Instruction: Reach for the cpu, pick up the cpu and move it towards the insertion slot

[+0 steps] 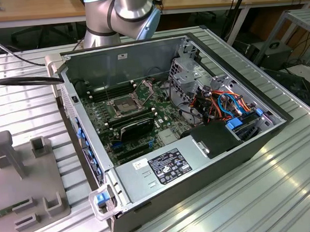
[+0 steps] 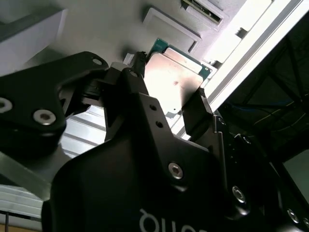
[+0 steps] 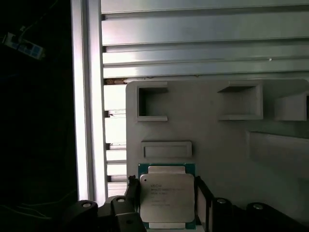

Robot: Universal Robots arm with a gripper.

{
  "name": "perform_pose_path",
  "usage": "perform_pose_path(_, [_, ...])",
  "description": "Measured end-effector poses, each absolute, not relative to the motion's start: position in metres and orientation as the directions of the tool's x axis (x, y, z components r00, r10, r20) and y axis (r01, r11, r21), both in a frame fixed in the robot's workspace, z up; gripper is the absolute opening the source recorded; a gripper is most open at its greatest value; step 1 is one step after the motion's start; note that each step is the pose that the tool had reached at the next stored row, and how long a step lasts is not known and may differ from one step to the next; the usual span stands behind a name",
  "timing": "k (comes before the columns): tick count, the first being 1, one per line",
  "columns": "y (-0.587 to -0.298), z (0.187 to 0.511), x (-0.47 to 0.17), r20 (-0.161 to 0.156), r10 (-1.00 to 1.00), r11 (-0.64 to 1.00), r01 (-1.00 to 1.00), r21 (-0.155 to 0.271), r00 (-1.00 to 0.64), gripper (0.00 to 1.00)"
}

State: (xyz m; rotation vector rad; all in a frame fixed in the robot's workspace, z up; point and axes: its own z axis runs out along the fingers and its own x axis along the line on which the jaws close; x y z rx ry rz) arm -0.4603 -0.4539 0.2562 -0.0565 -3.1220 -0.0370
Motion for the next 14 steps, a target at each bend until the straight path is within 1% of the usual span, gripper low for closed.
perform_pose_path(14, [-0.454,0.31,-0.46,0.019,0.036,0.999,0.036,0.023,-0.999,0.55])
